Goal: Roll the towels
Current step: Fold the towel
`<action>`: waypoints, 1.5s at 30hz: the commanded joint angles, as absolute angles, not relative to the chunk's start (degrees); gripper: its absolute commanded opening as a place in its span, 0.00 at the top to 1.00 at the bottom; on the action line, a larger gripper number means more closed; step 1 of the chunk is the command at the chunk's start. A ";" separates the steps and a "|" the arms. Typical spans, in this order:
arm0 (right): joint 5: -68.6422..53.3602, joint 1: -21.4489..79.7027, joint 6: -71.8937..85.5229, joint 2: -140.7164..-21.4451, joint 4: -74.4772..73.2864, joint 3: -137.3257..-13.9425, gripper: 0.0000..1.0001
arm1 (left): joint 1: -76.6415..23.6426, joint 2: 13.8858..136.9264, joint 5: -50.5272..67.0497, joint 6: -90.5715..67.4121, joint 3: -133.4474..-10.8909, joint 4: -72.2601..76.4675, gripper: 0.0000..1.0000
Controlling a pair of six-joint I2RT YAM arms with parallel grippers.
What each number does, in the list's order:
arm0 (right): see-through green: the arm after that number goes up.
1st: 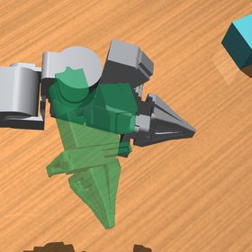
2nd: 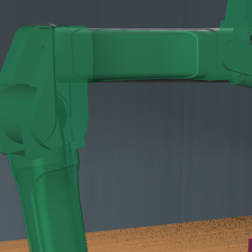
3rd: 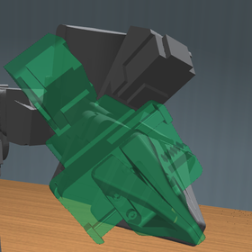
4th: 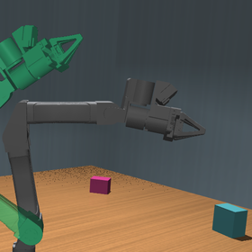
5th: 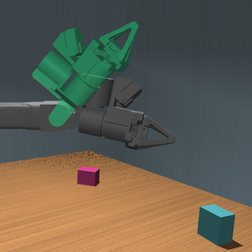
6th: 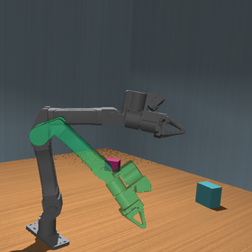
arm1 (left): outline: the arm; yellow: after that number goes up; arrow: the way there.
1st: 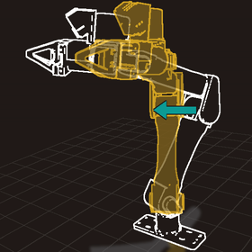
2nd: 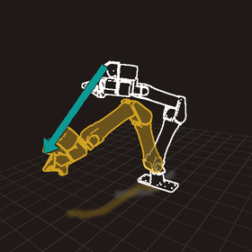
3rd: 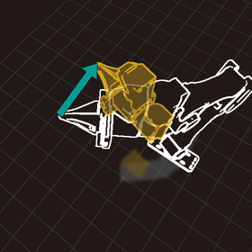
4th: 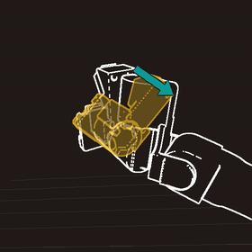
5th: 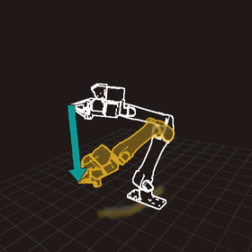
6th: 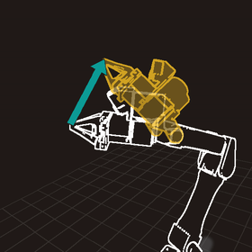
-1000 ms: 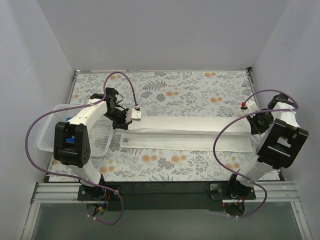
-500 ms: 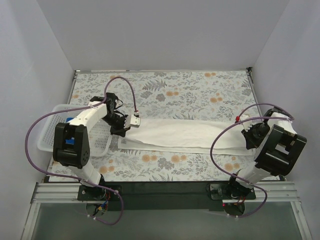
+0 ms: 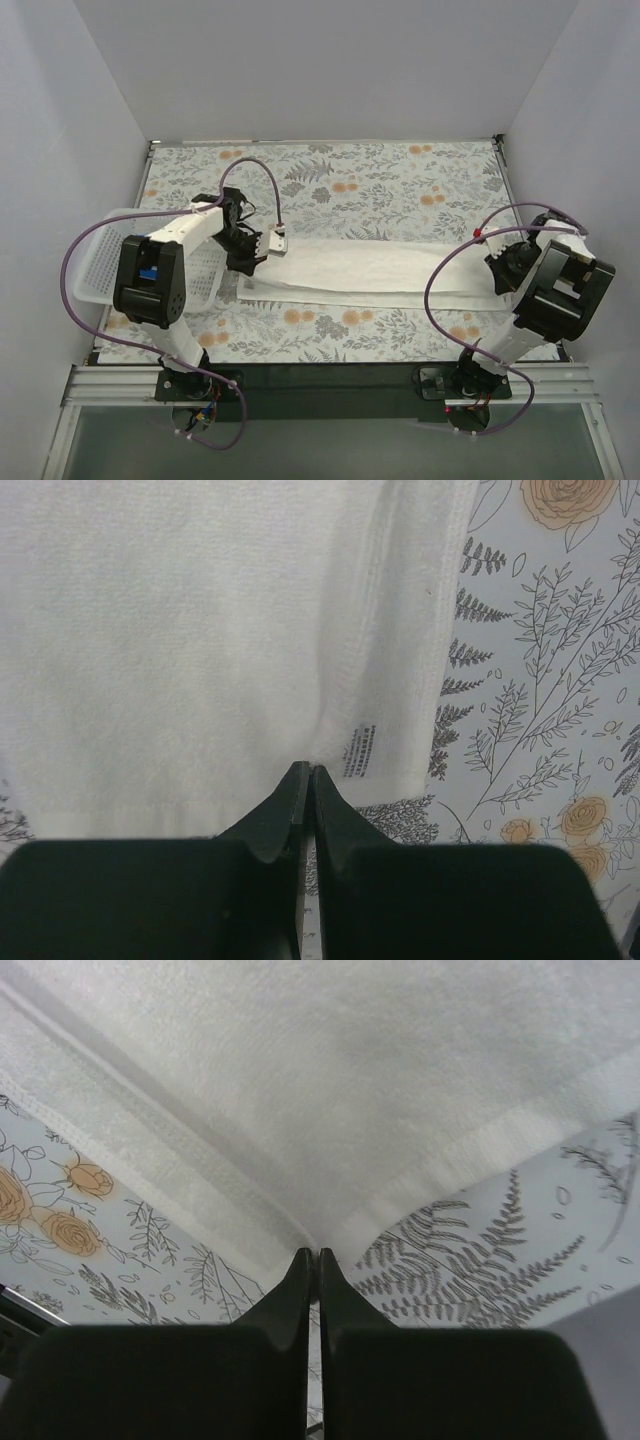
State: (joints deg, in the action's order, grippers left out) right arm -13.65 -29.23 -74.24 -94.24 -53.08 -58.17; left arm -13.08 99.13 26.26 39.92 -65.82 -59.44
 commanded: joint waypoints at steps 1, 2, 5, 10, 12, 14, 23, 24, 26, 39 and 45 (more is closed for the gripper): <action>-13.80 -30.32 -74.70 -93.60 -55.27 -64.59 0.99 | -12.74 97.65 27.68 40.78 -71.52 -62.82 1.00; -13.97 -30.50 -75.32 -93.60 -56.15 -65.64 0.99 | -12.74 96.95 27.69 41.04 -72.50 -63.62 1.00; -14.41 -31.20 -76.90 -93.08 -59.41 -68.29 0.99 | -12.74 95.46 28.74 42.45 -75.49 -67.05 1.00; -13.80 -31.20 -79.54 -89.31 -60.91 -65.32 0.99 | -12.74 92.90 28.13 45.26 -75.24 -71.72 1.00; -13.01 -31.46 -80.76 -88.16 -61.08 -63.12 0.99 | -12.66 91.15 27.34 46.92 -73.14 -73.20 1.00; -12.14 -31.81 -82.08 -87.54 -60.82 -61.80 0.99 | -12.57 90.27 27.07 47.98 -71.65 -73.91 1.00; -13.10 -32.08 -78.41 -92.02 -56.43 -60.21 0.99 | -13.71 93.59 27.86 42.38 -66.89 -67.60 1.00; -13.01 -31.99 -78.05 -92.54 -55.82 -59.86 0.99 | -13.88 94.04 27.86 42.10 -66.54 -66.20 1.00; -12.92 -31.99 -77.61 -93.51 -55.20 -59.24 0.99 | -14.41 95.35 27.07 41.14 -65.40 -64.96 1.00; -12.04 -31.73 -76.90 -93.96 -53.00 -58.18 0.99 | -14.59 96.86 25.66 40.78 -61.61 -61.70 0.99; -11.86 -31.73 -77.61 -92.72 -53.00 -57.83 0.99 | -14.68 94.75 25.66 42.10 -61.26 -62.93 0.97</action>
State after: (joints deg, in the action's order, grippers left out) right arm -12.95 -31.79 -76.79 -94.13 -53.82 -57.56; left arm -14.50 98.04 26.72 40.86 -61.60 -62.33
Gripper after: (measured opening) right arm 0.015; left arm 0.038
